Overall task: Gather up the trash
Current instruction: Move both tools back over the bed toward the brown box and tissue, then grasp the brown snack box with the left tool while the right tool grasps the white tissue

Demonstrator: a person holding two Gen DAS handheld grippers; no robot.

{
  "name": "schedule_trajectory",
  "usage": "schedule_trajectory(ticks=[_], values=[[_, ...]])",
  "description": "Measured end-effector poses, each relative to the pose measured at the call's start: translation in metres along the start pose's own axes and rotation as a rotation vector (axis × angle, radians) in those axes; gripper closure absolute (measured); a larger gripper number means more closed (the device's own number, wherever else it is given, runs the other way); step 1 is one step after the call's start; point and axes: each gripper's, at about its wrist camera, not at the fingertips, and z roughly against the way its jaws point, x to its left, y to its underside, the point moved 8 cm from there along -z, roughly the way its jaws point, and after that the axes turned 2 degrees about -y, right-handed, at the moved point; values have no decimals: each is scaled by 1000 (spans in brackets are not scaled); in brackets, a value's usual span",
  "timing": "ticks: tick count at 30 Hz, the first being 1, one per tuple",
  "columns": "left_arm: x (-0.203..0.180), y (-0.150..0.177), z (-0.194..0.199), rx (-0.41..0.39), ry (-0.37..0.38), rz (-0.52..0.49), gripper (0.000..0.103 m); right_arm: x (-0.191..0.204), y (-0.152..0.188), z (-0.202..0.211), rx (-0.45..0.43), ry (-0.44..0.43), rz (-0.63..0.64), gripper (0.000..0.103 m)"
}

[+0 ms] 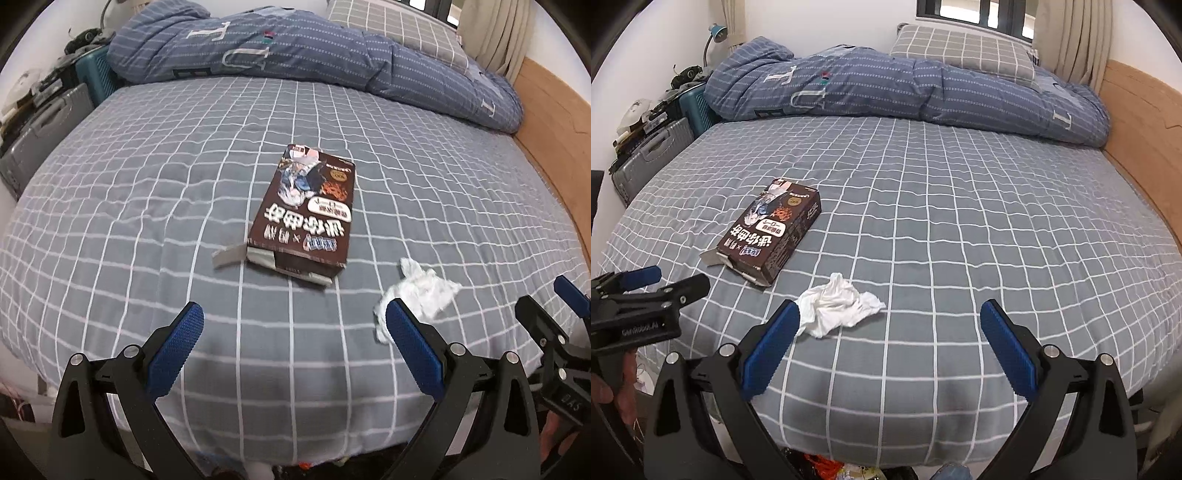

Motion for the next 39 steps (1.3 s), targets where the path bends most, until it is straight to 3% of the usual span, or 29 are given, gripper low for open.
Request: schedule_trajectory(ticks=[18,34,39], values=[[-13,-33,-73,79,5,-77,6,14,5,-67,63,-39,24,9],[-18,-48,-107,119,-3,-104,6,37,9,-85,86,-88,76,9],[-19,-48,-109,123,-5,-89,6,48,11,-88,94,-102,103,14]])
